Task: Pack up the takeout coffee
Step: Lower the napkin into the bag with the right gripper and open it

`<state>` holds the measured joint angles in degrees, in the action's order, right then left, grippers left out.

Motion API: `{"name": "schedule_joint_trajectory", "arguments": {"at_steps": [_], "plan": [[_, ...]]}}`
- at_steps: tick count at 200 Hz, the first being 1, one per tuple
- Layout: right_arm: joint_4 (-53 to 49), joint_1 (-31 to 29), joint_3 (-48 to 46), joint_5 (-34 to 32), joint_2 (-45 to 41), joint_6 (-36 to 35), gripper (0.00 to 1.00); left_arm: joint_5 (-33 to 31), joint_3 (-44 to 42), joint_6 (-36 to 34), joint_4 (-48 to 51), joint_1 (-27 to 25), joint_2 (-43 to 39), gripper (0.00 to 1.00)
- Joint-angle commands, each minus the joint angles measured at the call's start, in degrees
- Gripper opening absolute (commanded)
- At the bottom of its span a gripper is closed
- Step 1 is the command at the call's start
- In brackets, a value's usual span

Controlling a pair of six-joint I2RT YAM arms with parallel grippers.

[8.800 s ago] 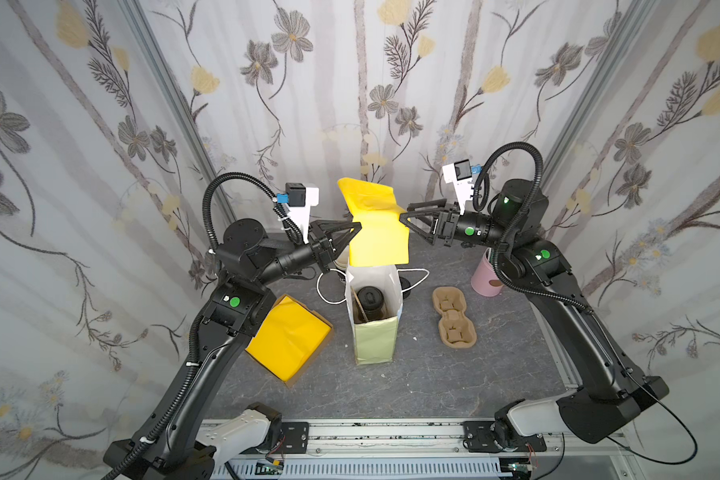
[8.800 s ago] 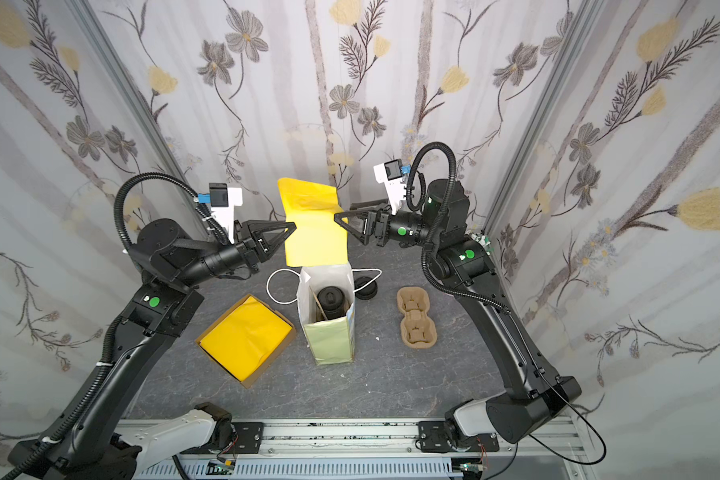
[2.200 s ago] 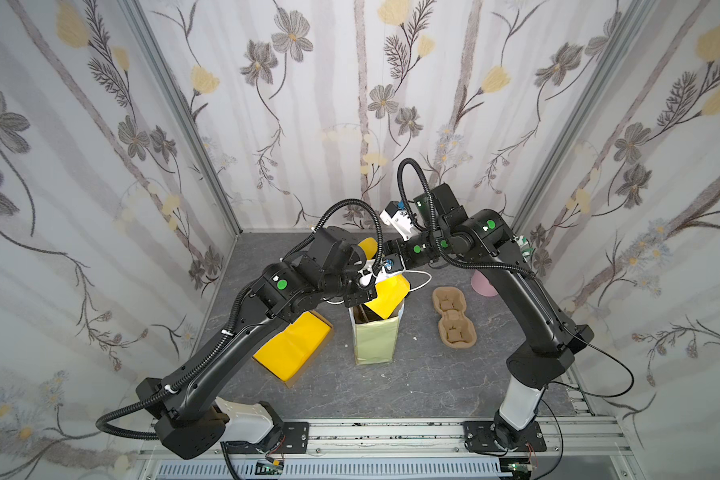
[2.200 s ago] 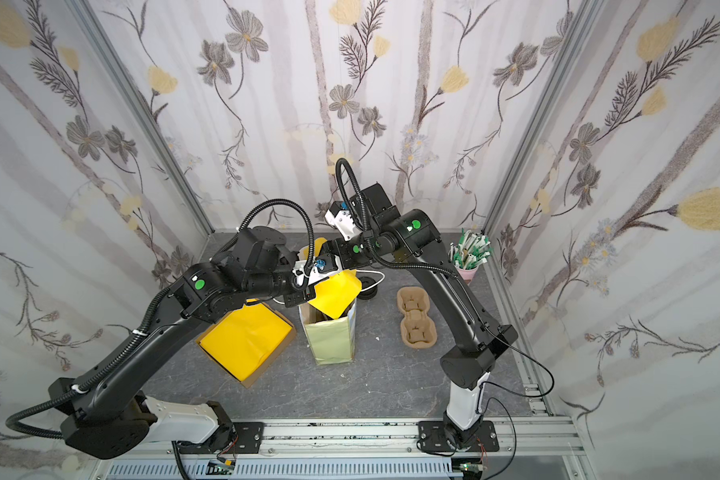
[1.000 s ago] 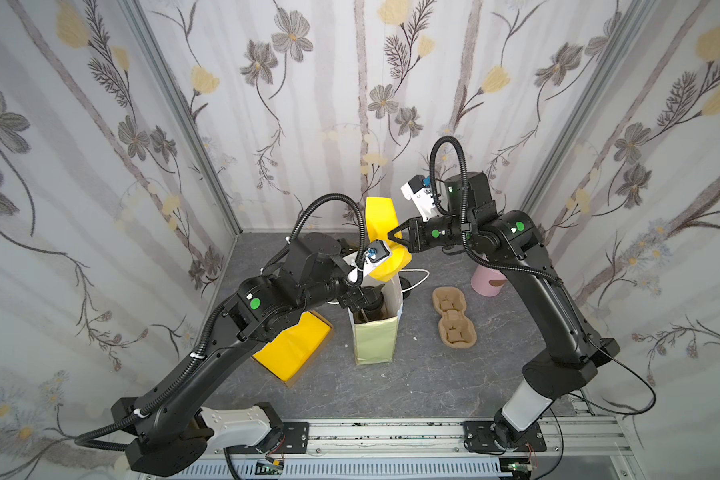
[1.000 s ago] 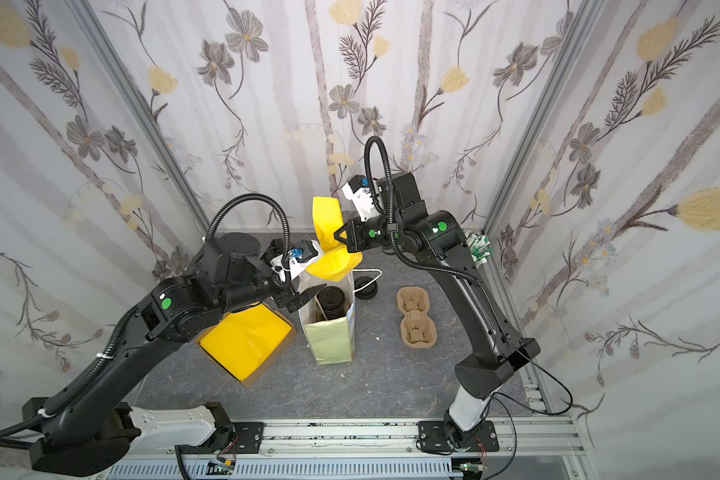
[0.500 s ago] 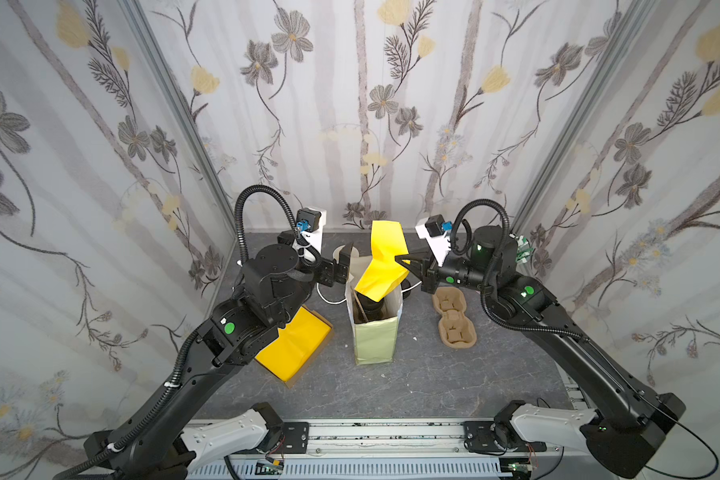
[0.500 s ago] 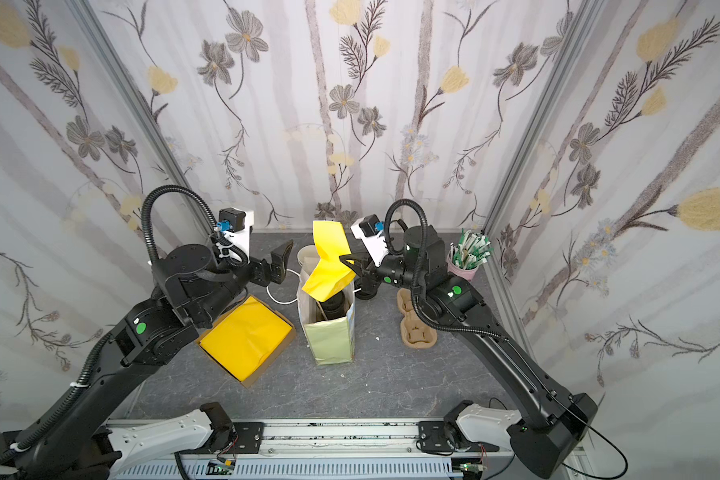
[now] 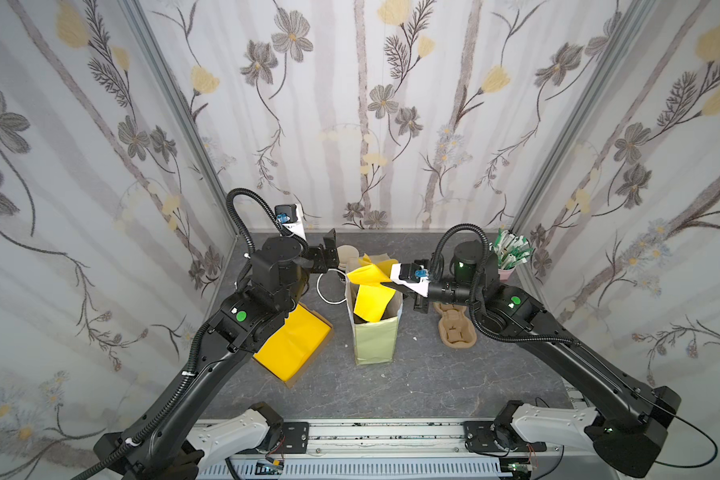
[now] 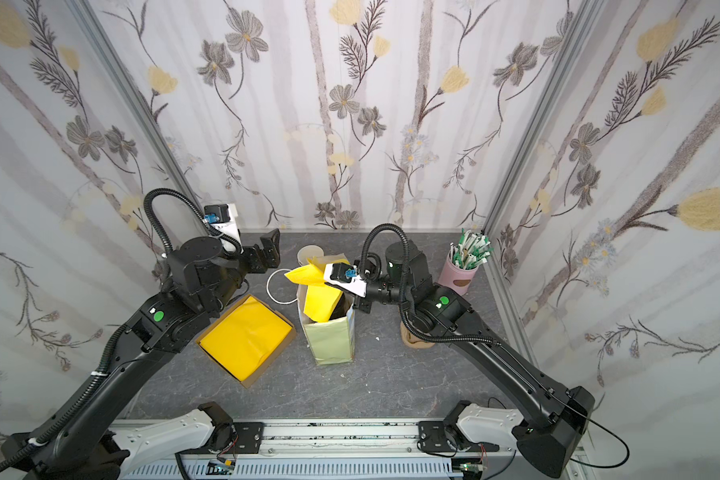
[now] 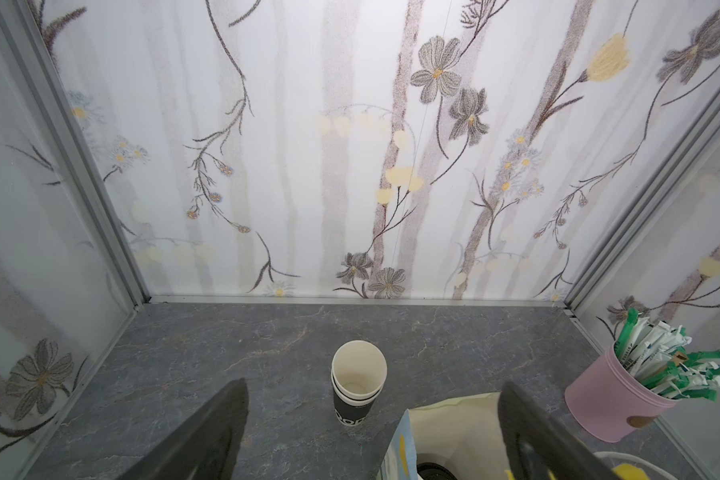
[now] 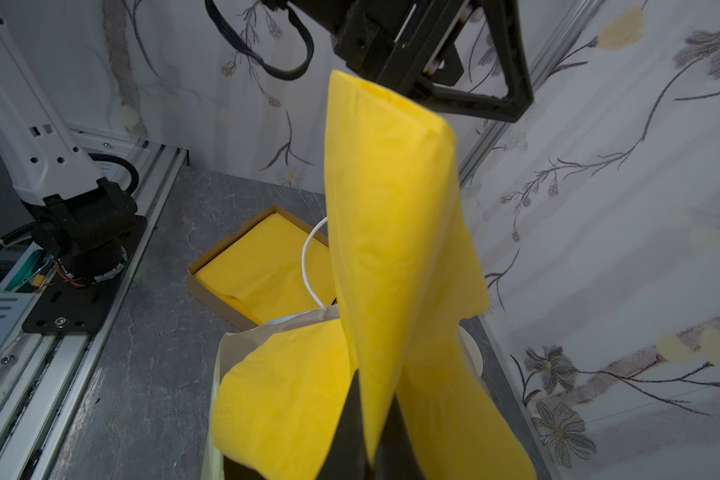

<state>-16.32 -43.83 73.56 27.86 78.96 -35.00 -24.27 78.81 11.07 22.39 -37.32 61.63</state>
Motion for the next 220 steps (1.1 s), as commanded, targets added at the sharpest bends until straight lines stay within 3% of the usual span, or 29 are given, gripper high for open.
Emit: {"name": "schedule_joint_trajectory", "arguments": {"at_steps": [1,45,86,149,175,203,220], "plan": [[-3.75,-1.14,0.25,-3.14,0.91,-8.16,0.01,0.82,-0.38,2.89,-2.44,0.36,0.16,0.96],[-6.12,-2.26,-0.93,-4.12,1.0,-10.61,0.04,0.98,-1.18,3.69,-2.86,0.63,-0.01,0.96],[1.23,-2.34,-0.35,-14.39,1.29,-6.57,0.02,0.92,-1.11,4.0,-3.23,0.75,0.16,0.96],[5.03,-2.57,0.42,-18.1,5.23,-6.3,0.03,0.97,-1.56,4.13,-3.77,0.99,0.18,0.96],[2.11,-2.74,0.36,-13.58,3.95,-6.6,0.04,0.85,-1.84,4.09,-4.02,1.04,0.07,0.96],[-2.05,-2.82,-3.19,-4.24,0.25,-6.57,0.2,0.81,-2.2,4.06,-4.28,1.21,0.16,0.96],[-3.39,-2.83,-5.0,-0.84,-1.06,-4.62,0.21,1.11,-2.17,4.05,-4.42,1.28,0.41,0.96]]}}
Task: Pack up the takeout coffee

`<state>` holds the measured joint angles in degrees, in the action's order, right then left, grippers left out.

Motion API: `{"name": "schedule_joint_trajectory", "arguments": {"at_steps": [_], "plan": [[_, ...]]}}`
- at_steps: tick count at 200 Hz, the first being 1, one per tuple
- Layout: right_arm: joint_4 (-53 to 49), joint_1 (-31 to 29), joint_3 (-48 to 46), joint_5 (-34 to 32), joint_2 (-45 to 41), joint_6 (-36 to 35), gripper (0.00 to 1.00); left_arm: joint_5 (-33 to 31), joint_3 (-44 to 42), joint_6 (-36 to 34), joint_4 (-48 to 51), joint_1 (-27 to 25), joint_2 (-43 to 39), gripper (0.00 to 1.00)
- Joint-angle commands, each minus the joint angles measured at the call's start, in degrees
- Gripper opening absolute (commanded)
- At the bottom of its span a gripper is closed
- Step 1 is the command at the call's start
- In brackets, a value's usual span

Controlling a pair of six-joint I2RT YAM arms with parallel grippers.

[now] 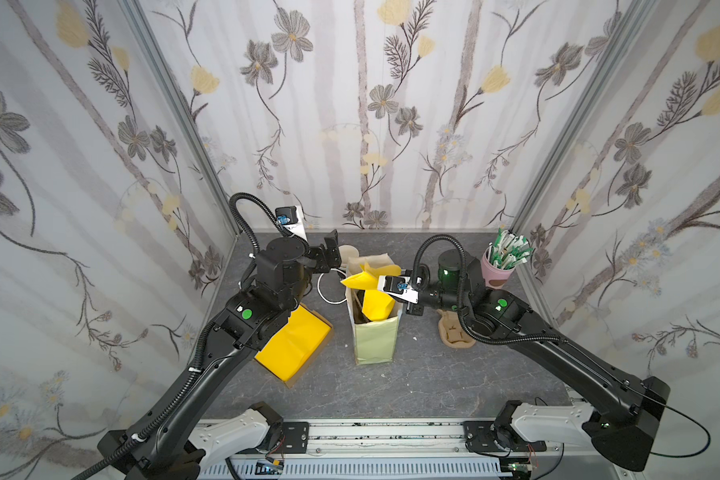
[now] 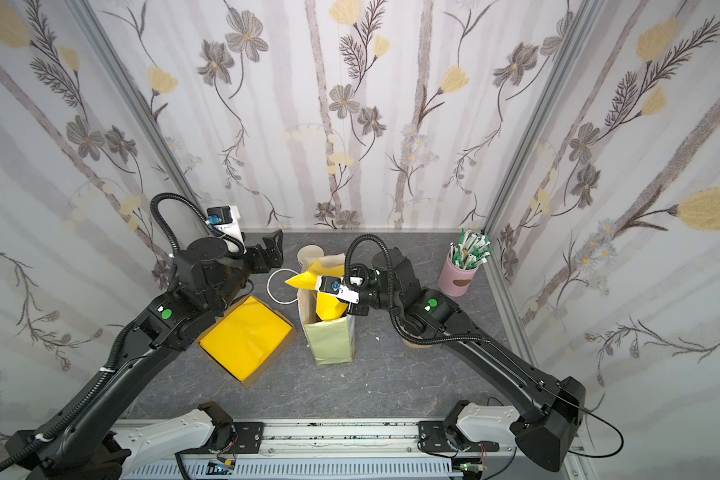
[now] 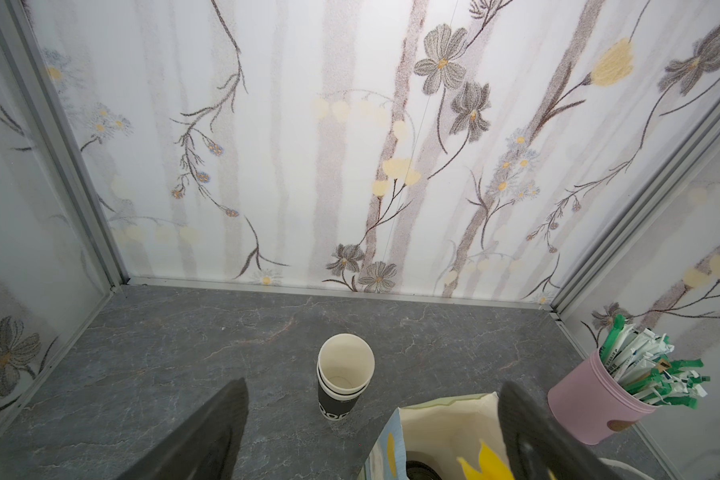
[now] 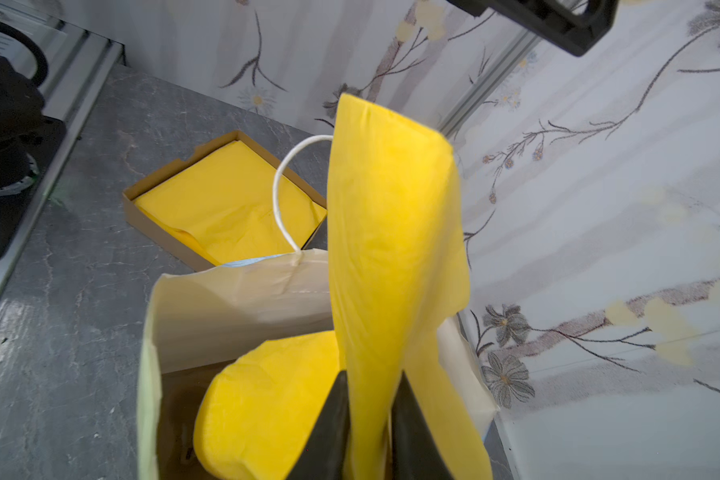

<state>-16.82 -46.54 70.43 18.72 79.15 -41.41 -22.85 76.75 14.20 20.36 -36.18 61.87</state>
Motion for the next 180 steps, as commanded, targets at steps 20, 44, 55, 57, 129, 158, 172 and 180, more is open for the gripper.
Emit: {"name": "schedule_joint_trajectory", "arguments": {"at_steps": [20,44,55,57,129,158,172,180], "plan": [[-4.84,-0.09,-2.2,11.44,-1.14,3.04,0.21,0.16,-0.06,0.85,-2.62,0.23,0.53,0.96],[-6.79,-0.12,-0.47,14.9,0.64,4.73,0.18,0.67,0.22,0.59,-2.69,0.36,1.05,0.96],[-7.5,-0.08,0.43,17.37,1.53,4.95,0.14,0.7,0.25,0.56,-2.83,0.34,1.06,0.96],[-7.52,-0.05,0.54,17.72,1.7,5.11,0.14,0.66,0.24,0.57,-2.79,0.39,1.0,0.96],[-3.84,0.65,3.38,17.54,3.64,13.21,0.15,-0.02,-1.92,0.4,-3.14,0.71,-0.25,0.96],[3.26,4.08,4.46,13.5,3.05,25.44,0.14,-1.78,-2.22,2.59,-3.05,1.4,-0.5,0.95],[6.68,7.11,5.44,11.97,2.7,31.85,0.14,-2.72,-2.97,4.96,-2.99,2.66,-0.52,0.92],[7.79,8.78,6.12,11.05,2.46,34.28,0.14,-2.57,-3.79,6.15,-2.96,3.83,-0.43,0.9]]}}
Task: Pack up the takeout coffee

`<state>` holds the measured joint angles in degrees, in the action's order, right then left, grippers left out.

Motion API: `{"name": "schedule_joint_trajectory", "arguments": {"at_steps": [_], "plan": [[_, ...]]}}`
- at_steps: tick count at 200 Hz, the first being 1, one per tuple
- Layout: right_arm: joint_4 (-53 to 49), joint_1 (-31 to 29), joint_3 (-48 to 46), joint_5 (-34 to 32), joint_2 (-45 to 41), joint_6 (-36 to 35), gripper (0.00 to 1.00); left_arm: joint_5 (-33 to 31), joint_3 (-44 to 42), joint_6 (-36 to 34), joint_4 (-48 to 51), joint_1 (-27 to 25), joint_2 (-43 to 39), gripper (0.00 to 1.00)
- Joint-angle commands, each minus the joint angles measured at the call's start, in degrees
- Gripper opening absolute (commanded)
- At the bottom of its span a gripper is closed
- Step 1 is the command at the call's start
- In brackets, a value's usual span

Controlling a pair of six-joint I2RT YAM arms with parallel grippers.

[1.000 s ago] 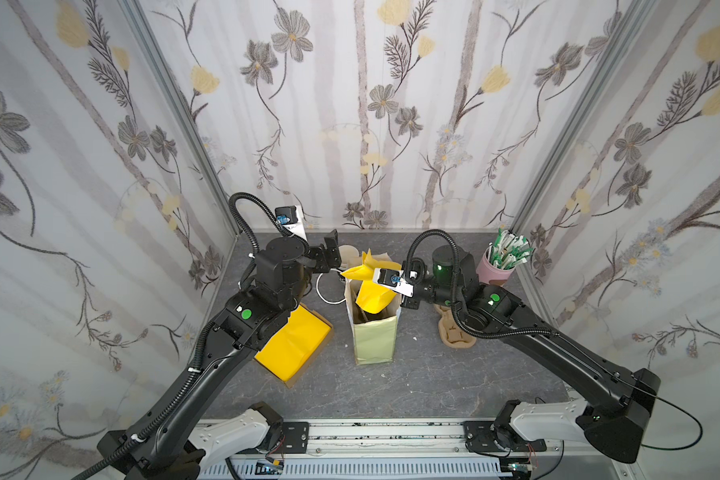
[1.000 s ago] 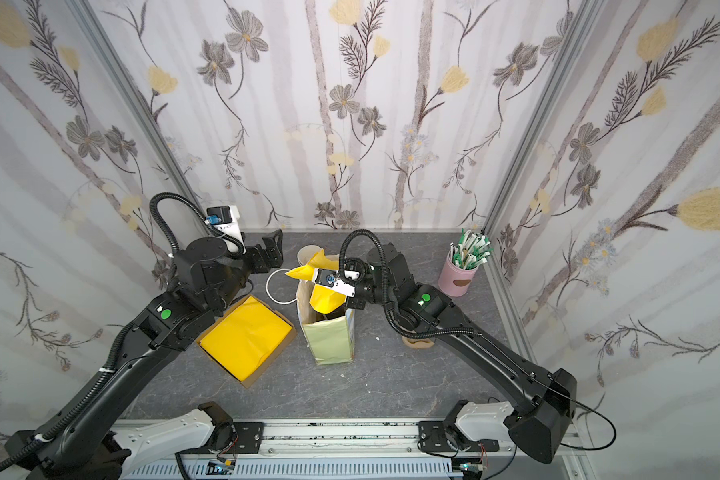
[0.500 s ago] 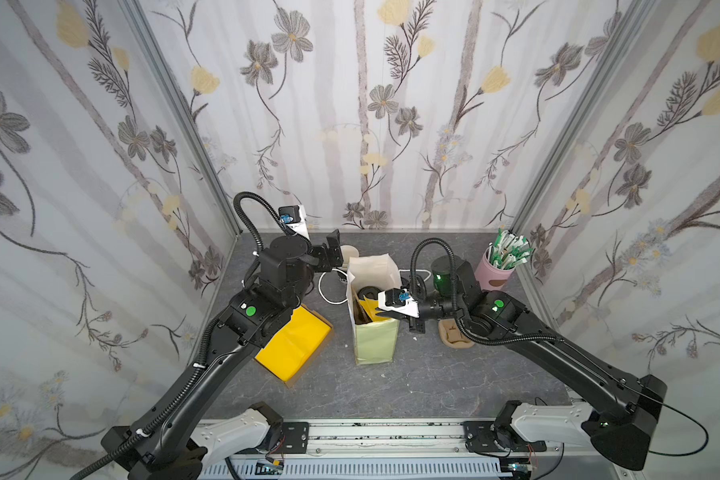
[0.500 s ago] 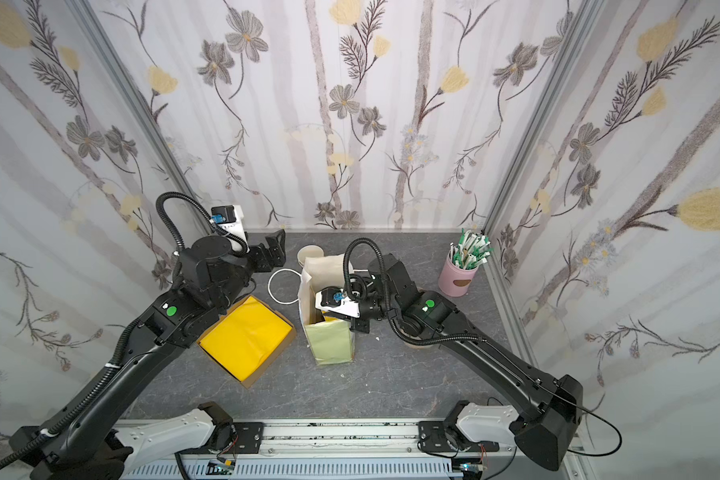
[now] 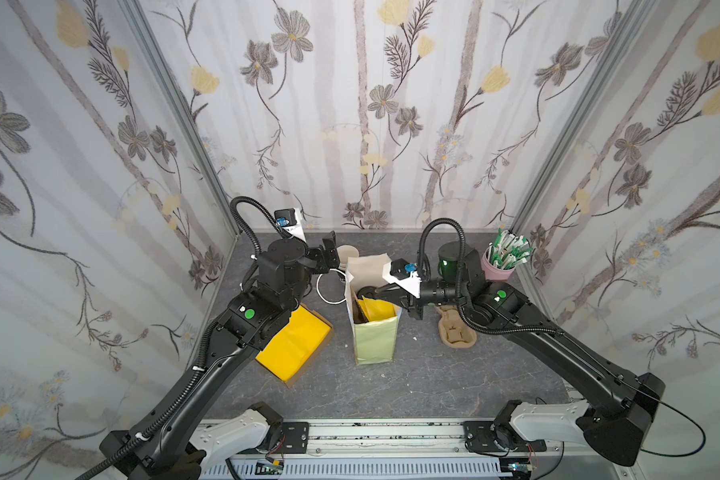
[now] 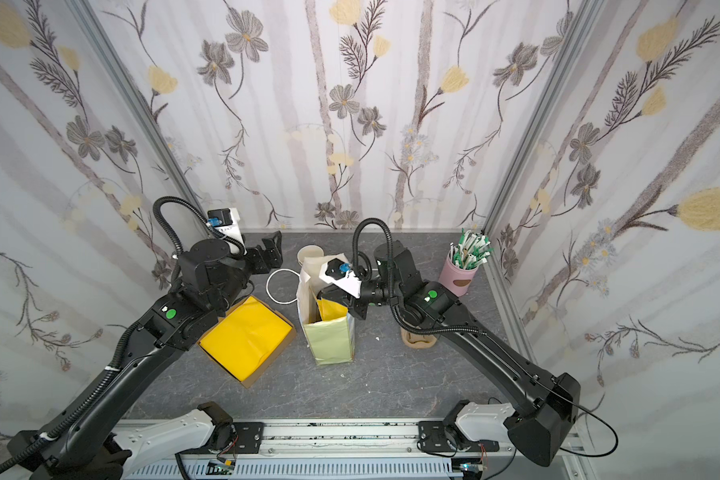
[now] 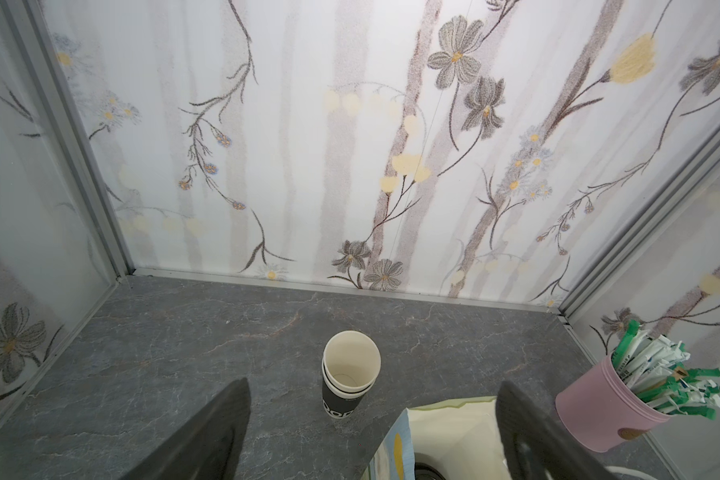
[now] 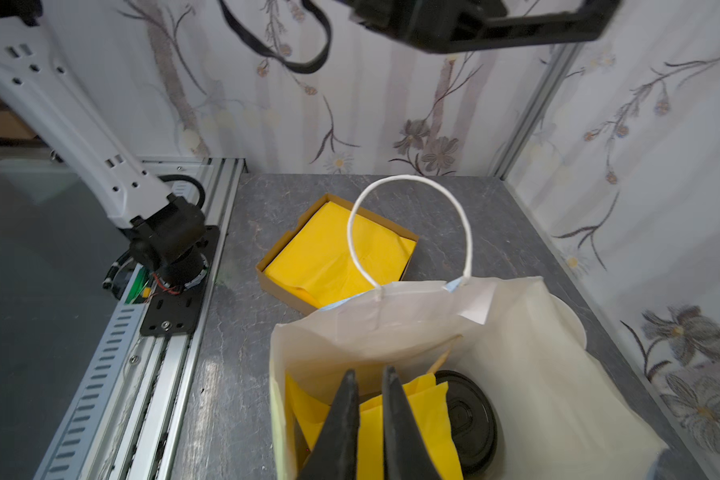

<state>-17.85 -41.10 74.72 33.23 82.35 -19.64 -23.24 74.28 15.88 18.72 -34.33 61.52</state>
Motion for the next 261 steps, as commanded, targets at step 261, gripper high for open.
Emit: {"name": "schedule_joint_trajectory", "arguments": {"at_steps": [261], "plan": [[43.11,46.9,-54.86,-42.61,-25.38,29.43,0.48,13.67,-48.62,-7.39,-55.42,42.67,5.92,1.0]]}}
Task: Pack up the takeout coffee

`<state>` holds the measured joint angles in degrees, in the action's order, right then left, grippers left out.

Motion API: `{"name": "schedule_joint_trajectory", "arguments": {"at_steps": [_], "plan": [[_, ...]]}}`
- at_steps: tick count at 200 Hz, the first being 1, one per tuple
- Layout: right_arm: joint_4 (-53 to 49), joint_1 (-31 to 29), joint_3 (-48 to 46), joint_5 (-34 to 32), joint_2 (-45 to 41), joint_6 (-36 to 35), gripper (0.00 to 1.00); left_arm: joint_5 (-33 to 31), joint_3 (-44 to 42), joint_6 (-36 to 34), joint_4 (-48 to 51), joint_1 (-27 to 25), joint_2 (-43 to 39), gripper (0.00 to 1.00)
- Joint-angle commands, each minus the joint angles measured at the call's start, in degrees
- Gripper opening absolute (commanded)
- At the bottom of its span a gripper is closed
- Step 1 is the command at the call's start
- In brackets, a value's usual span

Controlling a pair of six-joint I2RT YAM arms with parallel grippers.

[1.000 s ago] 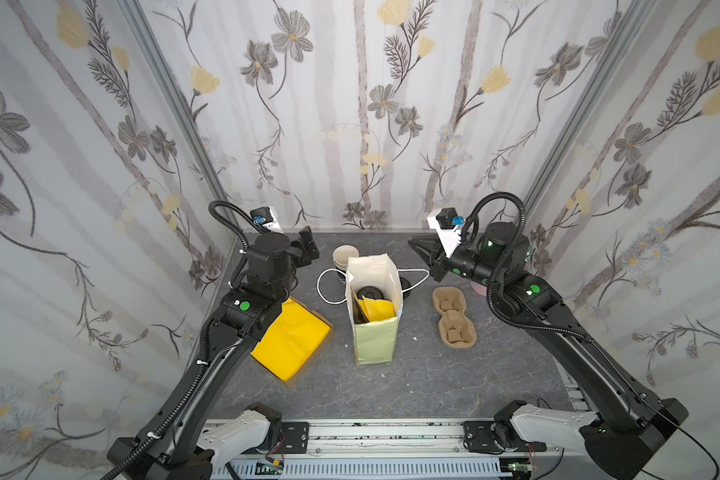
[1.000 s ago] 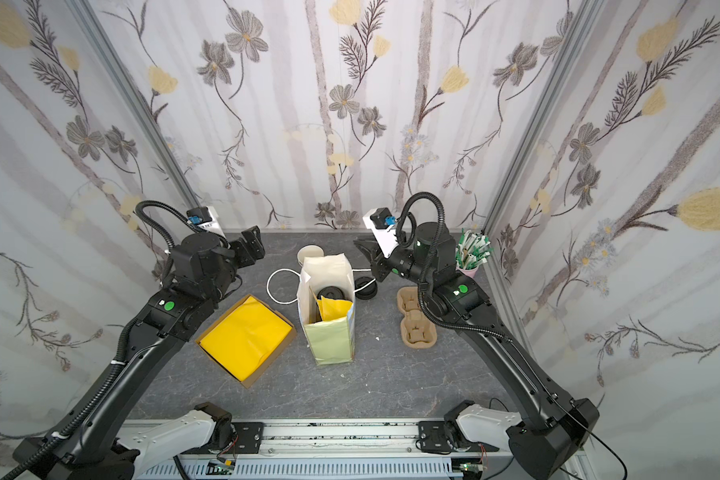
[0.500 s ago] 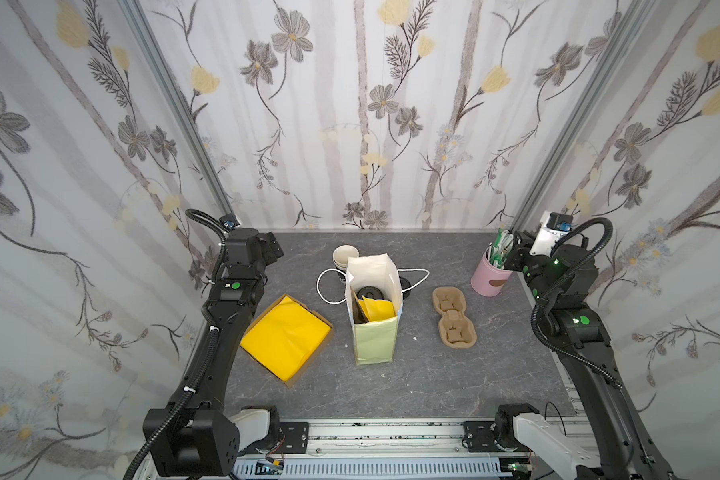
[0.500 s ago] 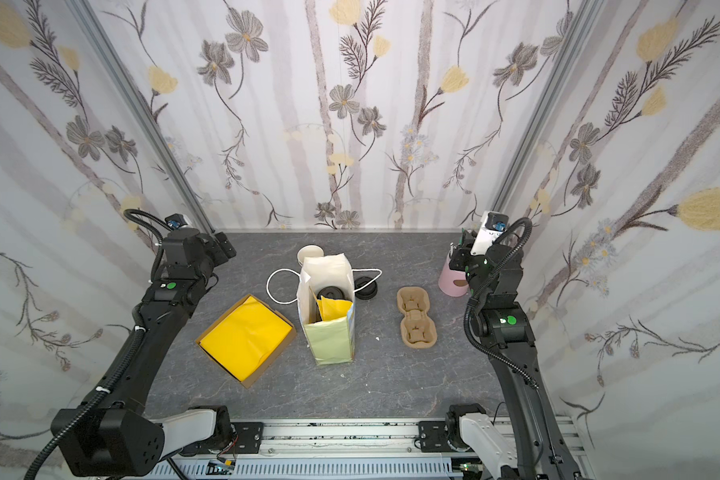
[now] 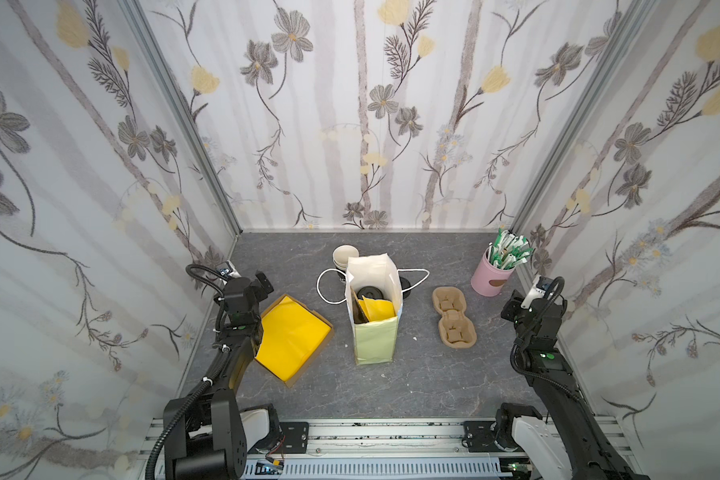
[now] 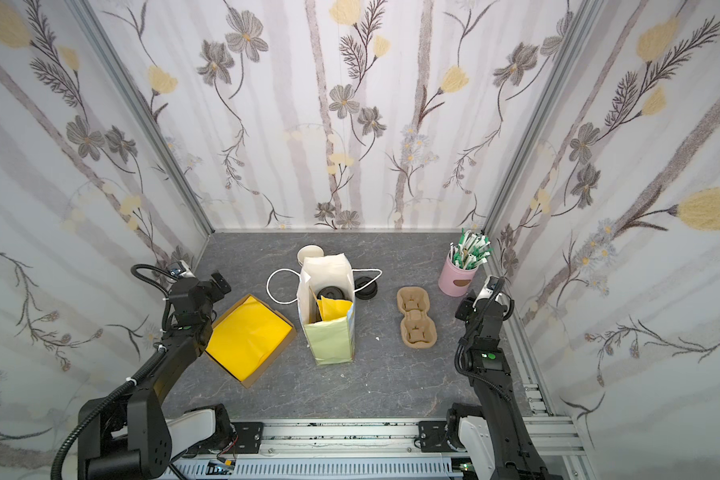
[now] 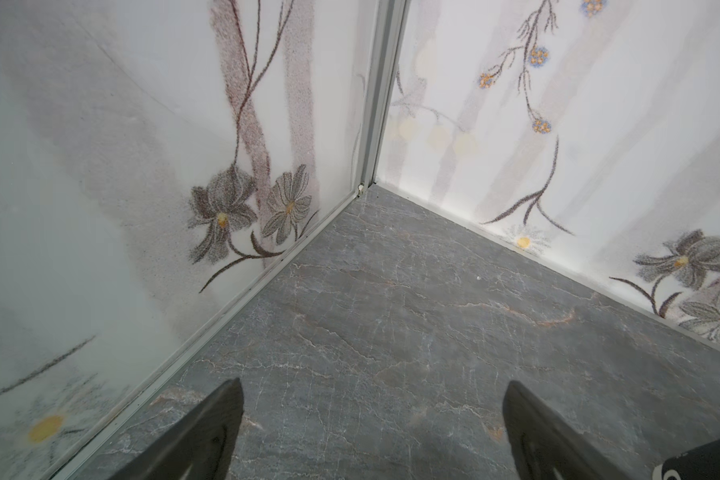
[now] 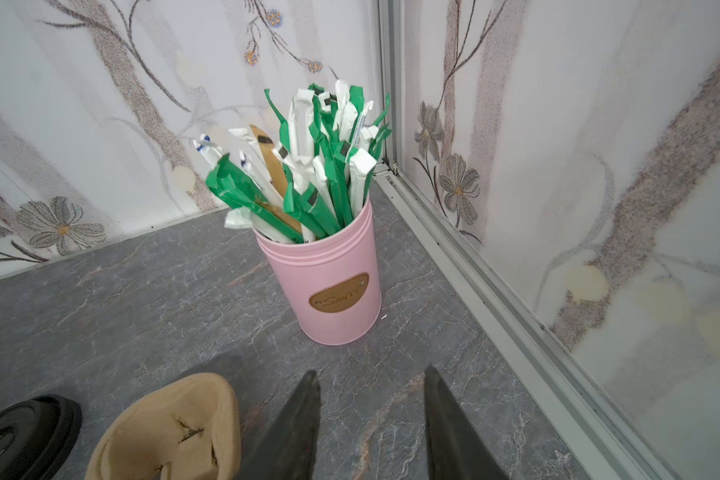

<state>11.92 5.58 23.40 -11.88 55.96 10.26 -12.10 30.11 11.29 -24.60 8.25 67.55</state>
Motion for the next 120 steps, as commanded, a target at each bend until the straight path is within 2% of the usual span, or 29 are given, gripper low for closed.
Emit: {"name": "schedule_joint_trajectory", "arguments": {"at_steps": [1,40,51,92,120], "plan": [[13.49,0.22,-3.67,2.57,1.04,-0.45,0.49,2.61,-4.71,-2.83,-12.47,0.1,-0.12,1.0],[27.11,0.22,-11.93,3.75,1.56,-1.07,0.58,5.72,-11.21,-4.5,-18.41,0.05,-0.84,1.0],[30.41,0.22,-13.69,3.85,1.88,-1.16,0.64,7.56,-12.75,-4.57,-20.19,0.03,-0.92,1.0],[46.63,0.22,-20.78,7.14,4.28,-1.66,0.66,12.09,-18.92,-3.98,-30.58,0.1,-0.54,1.0],[53.8,0.22,-21.47,10.42,7.65,-2.17,0.66,15.13,-21.49,-2.49,-36.25,0.1,1.65,1.0]]}}
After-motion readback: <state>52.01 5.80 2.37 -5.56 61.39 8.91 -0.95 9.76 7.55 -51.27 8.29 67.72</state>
